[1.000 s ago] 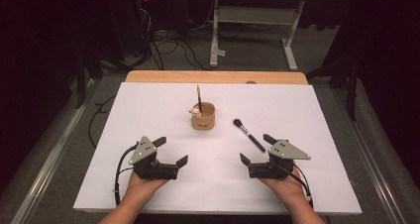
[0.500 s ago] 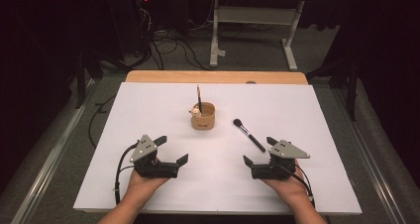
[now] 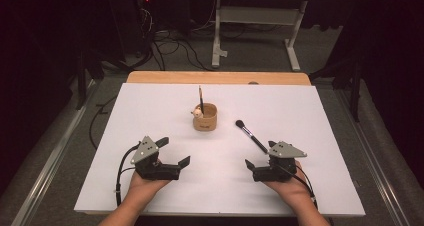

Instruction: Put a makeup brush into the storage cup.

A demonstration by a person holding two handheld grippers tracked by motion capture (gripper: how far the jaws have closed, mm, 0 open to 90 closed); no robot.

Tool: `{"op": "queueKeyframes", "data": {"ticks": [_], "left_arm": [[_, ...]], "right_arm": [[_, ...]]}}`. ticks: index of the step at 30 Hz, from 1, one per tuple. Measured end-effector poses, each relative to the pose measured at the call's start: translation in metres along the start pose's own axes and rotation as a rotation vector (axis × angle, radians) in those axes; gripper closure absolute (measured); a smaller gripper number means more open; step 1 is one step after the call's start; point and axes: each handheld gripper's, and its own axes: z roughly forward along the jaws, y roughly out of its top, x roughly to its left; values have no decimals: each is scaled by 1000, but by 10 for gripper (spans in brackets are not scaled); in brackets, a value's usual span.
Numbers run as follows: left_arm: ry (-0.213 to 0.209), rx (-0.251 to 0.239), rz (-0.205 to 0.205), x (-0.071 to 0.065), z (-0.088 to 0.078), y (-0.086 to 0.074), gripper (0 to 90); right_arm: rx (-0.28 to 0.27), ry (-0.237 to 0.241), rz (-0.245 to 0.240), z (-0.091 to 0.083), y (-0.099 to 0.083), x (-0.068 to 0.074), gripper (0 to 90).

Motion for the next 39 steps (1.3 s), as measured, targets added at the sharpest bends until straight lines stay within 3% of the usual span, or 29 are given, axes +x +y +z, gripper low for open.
{"op": "queueKeyframes", "data": {"ticks": [24,36,39], "left_arm": [[-12,5,13,-1,1,0,7],[-11,9,18,-2,1,0,7],[-10,13,19,-3,2,-1,7]], "right_arm": [[176,7,-21,11,-6,-2,11],[219,6,-11,14,-8,-3,11],[219,3,10,14,-8,-5,11]]}}
